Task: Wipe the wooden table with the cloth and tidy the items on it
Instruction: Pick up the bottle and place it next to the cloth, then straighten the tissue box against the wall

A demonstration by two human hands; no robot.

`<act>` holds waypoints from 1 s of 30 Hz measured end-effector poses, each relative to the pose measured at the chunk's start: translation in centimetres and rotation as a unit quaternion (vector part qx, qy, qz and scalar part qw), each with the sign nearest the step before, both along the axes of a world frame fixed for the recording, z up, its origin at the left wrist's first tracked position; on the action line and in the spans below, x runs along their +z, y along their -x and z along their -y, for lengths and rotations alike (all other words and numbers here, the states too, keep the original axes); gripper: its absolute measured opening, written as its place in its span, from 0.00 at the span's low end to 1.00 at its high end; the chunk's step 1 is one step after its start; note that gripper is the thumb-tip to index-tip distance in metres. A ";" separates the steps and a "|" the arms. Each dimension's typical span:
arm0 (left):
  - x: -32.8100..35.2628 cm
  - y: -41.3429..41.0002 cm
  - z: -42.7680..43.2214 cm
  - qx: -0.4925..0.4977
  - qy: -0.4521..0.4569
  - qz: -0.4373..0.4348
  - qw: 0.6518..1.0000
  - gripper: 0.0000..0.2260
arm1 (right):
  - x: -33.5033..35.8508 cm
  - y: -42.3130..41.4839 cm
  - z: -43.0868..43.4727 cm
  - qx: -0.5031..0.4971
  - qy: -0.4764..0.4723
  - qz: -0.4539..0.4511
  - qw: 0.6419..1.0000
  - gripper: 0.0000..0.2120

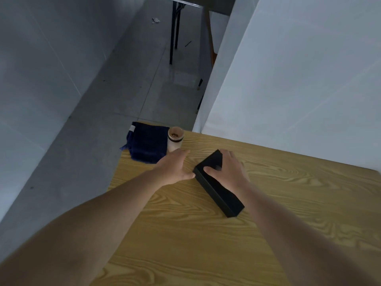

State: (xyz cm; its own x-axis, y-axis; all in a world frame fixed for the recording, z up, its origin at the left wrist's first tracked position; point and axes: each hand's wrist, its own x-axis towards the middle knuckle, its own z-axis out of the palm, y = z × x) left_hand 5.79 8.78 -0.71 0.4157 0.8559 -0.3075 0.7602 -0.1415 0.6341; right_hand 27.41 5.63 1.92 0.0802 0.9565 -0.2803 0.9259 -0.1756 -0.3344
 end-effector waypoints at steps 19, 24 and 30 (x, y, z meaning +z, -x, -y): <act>-2.1 -7.4 -0.2 -0.131 -0.001 -0.089 0.987 0.64 | -3.5 -7.9 10.0 -0.163 0.118 0.017 0.979 0.67; -2.4 -7.7 0.0 -0.121 -0.001 -0.077 0.990 0.62 | -4.8 -7.9 10.6 -0.200 0.121 -0.009 0.972 0.66; -2.7 -7.8 0.1 -0.104 -0.003 -0.059 0.993 0.61 | -7.1 -8.5 11.1 -0.196 0.100 -0.078 0.973 0.56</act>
